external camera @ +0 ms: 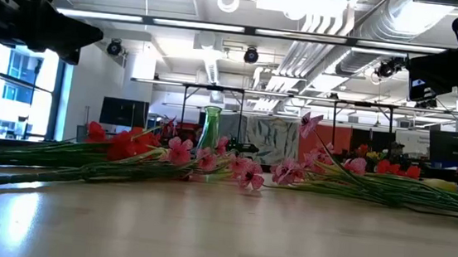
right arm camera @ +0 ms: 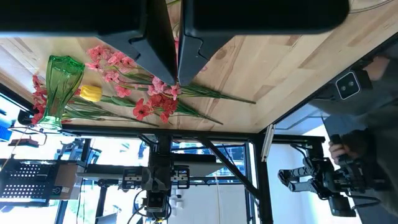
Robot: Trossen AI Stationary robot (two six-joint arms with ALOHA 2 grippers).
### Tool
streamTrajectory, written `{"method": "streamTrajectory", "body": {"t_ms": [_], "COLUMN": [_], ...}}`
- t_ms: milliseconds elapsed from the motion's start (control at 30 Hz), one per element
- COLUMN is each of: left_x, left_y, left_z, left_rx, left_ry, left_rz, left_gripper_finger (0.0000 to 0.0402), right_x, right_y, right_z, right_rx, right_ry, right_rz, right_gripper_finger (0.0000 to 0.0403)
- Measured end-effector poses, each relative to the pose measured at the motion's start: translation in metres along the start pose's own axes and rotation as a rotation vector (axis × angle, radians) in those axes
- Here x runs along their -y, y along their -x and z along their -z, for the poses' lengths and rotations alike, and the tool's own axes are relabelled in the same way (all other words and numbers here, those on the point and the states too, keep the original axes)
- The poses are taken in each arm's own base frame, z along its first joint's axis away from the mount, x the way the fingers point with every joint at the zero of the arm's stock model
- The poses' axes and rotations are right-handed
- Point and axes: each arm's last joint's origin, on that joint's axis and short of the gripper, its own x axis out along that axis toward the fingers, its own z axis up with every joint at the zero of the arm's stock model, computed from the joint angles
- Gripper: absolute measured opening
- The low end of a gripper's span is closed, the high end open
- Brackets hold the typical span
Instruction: Sort flowers into vase by color
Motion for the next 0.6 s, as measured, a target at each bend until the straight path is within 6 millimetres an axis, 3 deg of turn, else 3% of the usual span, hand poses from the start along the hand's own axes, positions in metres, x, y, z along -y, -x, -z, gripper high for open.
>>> {"method": "streamTrajectory", "body": {"t_ms": [133,400,500,600], "left_x": [0.0,0.0,0.004,0.009], "left_y": [0.0,-0.002,-0.013,-0.029], "left_z": [-0.002,-0.029,-0.028,-0.025], "left_rx": [0.025,0.284,0.267,0.144], "left_ry": [0.062,0.204,0.22,0.217], "left_rz": [0.001,-0.022,-0.047,-0.097], "left_gripper_finger": [0.0021,0.0021,0.0021,0.0021], "right_x": [0.0,0.0,0.0,0.0], "right_y": [0.0,0.0,0.0,0.0], "right_z": [0.0,0.0,0.0,0.0], "right_rx": [0.0,0.0,0.0,0.0], "right_ry": [0.0,0.0,0.0,0.0], "right_rz": [0.0,0.0,0.0,0.0], "right_gripper_finger": [0.0014,0.0014,0.0014,0.0014]}}
